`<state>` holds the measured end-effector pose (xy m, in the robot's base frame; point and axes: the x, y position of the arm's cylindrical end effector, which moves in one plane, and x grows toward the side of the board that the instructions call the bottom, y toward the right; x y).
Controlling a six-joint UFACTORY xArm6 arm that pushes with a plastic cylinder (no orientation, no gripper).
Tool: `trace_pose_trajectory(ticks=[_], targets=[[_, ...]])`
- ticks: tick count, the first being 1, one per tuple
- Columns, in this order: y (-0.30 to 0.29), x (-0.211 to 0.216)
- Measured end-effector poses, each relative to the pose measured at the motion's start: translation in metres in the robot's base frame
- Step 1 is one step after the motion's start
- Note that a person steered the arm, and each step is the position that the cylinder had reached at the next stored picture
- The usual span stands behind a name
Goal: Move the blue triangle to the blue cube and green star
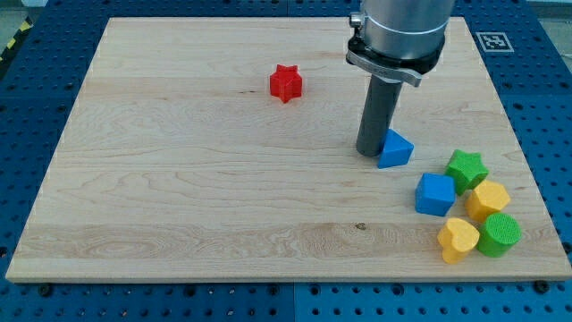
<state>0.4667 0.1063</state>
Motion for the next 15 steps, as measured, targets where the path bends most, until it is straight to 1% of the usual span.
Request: trace_pose_trajectory(ticks=[1, 2, 3, 4, 5, 7, 8, 10, 12, 13, 14, 15], targets=[[0.007, -0.002], [0.007, -0.033], [0.007, -0.053], [0.007, -0.056], [0.016, -0.043], [0.016, -0.039], [0.016, -0.021], [0.016, -0.016], [-0.006, -0.016], [-0.006, 0.001], [-0.005, 0.003], [-0.004, -0.031]])
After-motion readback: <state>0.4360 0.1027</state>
